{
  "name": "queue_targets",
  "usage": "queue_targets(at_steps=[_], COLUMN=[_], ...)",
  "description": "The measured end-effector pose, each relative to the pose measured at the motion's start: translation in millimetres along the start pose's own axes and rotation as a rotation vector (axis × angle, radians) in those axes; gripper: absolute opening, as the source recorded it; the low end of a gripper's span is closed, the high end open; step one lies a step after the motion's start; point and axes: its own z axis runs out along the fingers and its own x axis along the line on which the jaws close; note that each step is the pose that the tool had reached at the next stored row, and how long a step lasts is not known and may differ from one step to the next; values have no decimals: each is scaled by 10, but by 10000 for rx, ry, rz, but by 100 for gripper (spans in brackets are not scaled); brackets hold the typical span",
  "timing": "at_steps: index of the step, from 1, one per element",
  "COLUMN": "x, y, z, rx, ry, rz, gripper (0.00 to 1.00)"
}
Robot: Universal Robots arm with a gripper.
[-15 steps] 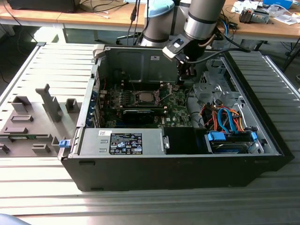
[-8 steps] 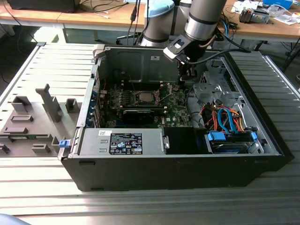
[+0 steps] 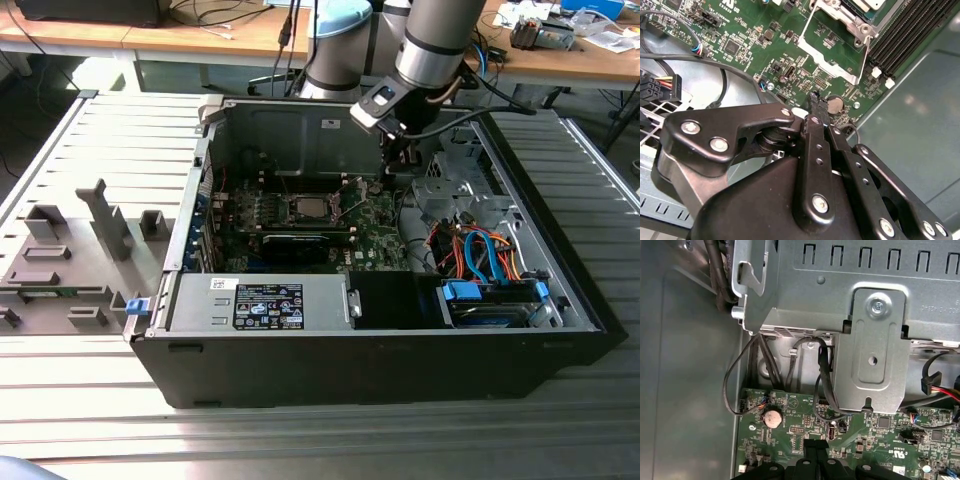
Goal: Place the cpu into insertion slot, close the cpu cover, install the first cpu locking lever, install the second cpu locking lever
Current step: 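Close the cpu cover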
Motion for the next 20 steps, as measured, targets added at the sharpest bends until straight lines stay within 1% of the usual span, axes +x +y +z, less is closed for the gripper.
queue_targets(at_steps=[11, 20], x=[-3, -4], y=[20, 23], z=[24, 60], rx=[0, 0], ry=[0, -1], rz=[0, 0], gripper=[11, 11])
